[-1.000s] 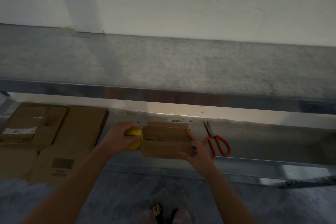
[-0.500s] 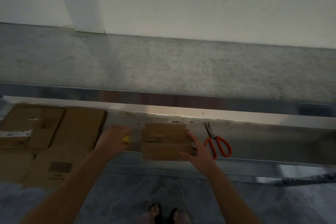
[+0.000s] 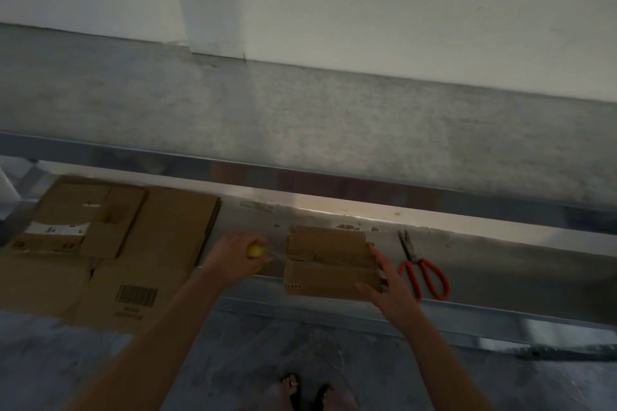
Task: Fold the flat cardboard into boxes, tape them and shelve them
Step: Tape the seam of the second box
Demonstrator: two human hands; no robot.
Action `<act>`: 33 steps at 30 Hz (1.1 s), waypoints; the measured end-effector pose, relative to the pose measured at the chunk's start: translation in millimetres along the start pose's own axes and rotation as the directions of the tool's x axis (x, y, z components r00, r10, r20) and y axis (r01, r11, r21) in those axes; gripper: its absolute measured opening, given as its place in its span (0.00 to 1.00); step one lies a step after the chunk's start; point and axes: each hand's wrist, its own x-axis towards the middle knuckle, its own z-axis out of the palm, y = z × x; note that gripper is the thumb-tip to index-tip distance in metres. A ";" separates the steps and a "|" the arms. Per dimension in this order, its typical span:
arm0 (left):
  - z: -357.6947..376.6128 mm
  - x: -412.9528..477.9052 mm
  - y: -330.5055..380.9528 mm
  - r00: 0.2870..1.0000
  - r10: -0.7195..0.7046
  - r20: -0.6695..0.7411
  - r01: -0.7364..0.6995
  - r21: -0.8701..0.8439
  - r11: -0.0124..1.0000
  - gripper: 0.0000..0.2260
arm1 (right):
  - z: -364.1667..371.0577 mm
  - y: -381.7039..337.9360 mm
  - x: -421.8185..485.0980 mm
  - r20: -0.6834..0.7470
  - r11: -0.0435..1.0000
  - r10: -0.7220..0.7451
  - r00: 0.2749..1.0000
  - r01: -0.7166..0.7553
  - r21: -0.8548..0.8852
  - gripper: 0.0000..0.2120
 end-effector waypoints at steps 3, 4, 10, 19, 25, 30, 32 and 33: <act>1.8 6.4 -3.0 1.000 0.002 -0.001 -0.002 0.017 1.000 0.15 | 0.2 -2.5 -0.7 0.015 1.000 0.014 1.000 -0.014 0.021 0.36; 2.1 7.9 -4.2 1.000 0.012 0.008 -0.013 0.028 1.000 0.16 | 0.1 -3.2 -1.0 0.019 0.999 0.018 1.000 -0.019 0.026 0.36; 1.5 12.4 -7.3 0.988 0.051 0.145 -0.072 0.143 0.987 0.22 | 0.8 -5.0 -2.9 -0.001 0.999 0.028 1.000 -0.028 0.033 0.38; -21.1 9.9 -3.4 0.965 0.029 0.262 -0.023 -0.025 0.999 0.22 | 0.4 -5.4 -3.2 0.000 0.999 0.020 1.000 -0.020 0.025 0.37; -17.6 8.7 -7.5 0.948 -0.001 0.318 -0.009 0.031 0.999 0.24 | 1.7 -4.8 -3.3 -0.007 1.000 0.011 1.000 -0.011 0.018 0.35; 7.3 12.0 -7.8 0.953 -0.085 0.290 0.031 0.184 0.982 0.26 | 1.6 -2.2 -1.3 -0.002 1.000 0.004 1.000 -0.004 -0.019 0.35; 13.0 11.7 -6.7 0.941 -0.109 0.322 0.022 0.262 0.965 0.28 | 1.5 -1.4 -0.1 0.000 1.000 0.011 1.000 -0.011 -0.014 0.36; 15.1 10.2 -7.7 0.936 -0.120 0.330 0.038 0.244 0.969 0.29 | 1.7 -1.0 0.6 0.000 1.000 0.012 1.000 -0.012 -0.010 0.37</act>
